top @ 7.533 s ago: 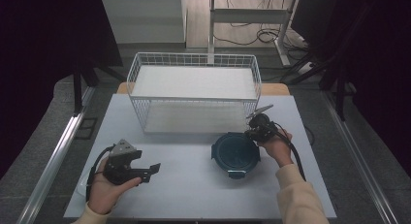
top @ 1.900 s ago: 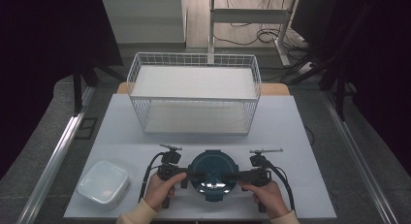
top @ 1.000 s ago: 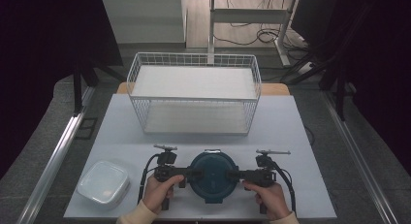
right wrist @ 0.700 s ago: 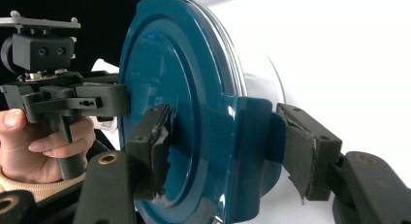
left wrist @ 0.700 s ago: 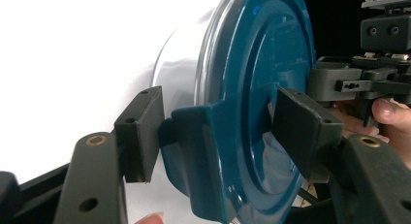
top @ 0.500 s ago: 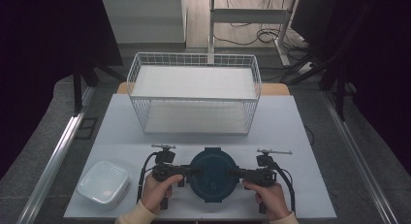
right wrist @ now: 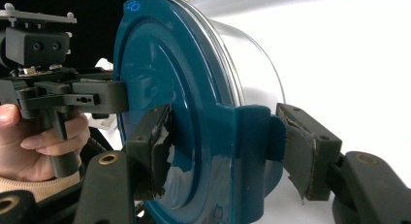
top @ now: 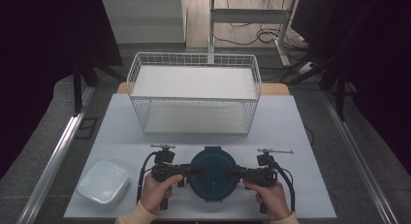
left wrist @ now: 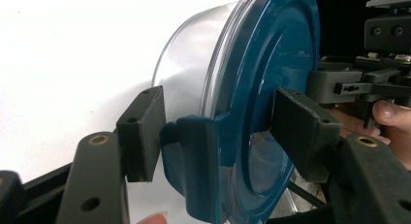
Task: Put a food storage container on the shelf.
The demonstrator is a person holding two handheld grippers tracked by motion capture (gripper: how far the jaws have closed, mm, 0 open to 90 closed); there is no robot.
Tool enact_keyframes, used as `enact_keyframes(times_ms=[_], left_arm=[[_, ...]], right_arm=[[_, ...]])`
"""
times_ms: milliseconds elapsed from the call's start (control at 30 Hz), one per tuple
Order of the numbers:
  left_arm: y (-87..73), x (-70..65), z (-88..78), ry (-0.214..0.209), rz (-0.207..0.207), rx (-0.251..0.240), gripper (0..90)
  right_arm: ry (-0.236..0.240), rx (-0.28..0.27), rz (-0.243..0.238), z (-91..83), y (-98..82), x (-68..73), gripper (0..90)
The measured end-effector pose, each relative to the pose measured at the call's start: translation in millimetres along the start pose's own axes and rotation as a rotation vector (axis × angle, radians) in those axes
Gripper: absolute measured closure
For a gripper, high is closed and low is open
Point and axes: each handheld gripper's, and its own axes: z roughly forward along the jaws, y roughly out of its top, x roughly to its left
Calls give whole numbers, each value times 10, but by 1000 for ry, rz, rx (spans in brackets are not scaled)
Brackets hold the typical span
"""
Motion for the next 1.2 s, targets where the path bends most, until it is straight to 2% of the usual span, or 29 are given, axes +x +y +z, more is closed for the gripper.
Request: enact_keyframes(times_ms=[200,400,500,700,867,1000,1033,1100,1200], left_arm=[[24,-48,-55,8,15,-14,378],[81,-78,-104,4,13,-26,378],[135,-103,-124,2,11,-32,378],[284,-213,-200,27,41,-41,377],[420,-309,-318,31,60,-58,377],[574,-415,-446,41,79,-83,377],[616,-438,-480,41,83,-89,377],[731,-496,-593,45,102,-101,378],[801,-526,-661,44,109,-111,378]], right_arm=[[6,-8,-17,-18,30,43,399],[6,-12,-40,-36,118,101,399],[3,-23,-62,-65,198,145,399],[20,-40,-69,-98,298,178,399],[25,-59,-99,-149,441,288,399],[35,-70,-133,-217,667,453,399],[35,-70,-133,-217,667,453,399],[39,-78,-152,-252,808,569,399],[42,-83,-165,-266,894,642,399]])
